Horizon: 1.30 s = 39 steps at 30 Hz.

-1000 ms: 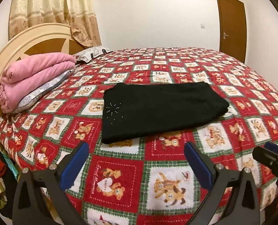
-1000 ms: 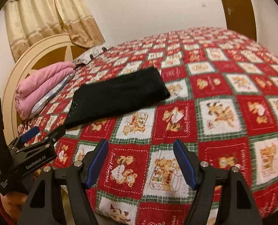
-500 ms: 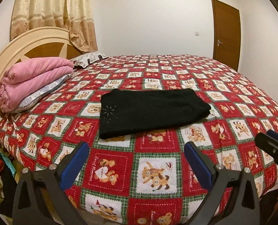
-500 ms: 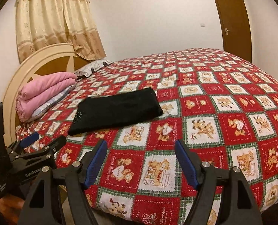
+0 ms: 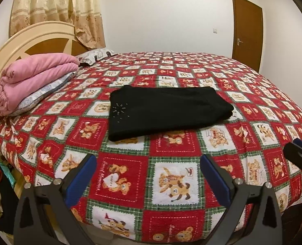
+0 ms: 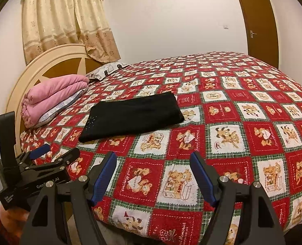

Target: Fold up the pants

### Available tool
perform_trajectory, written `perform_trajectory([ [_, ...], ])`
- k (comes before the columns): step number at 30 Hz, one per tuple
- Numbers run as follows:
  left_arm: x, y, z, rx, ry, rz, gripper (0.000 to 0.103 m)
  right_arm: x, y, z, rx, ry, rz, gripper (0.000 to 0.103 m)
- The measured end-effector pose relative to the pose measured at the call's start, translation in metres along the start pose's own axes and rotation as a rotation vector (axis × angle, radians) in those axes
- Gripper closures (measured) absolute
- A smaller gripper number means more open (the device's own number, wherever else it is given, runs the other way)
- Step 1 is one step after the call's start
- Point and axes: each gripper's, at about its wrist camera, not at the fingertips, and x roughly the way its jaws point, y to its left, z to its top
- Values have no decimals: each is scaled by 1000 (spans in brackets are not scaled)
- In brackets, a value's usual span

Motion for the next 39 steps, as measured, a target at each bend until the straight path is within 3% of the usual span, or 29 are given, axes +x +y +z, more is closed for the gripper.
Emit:
perform_trajectory([
  [17, -51, 37, -5, -69, -65, 71, 0, -42, 25, 7, 43, -113, 64, 27],
  [26, -80, 28, 0, -8, -160, 110, 0, -65, 39, 10, 15, -192, 55, 22],
  [39, -91, 17, 1, 13, -192, 125, 0, -73, 34, 13, 33, -224, 45, 22],
])
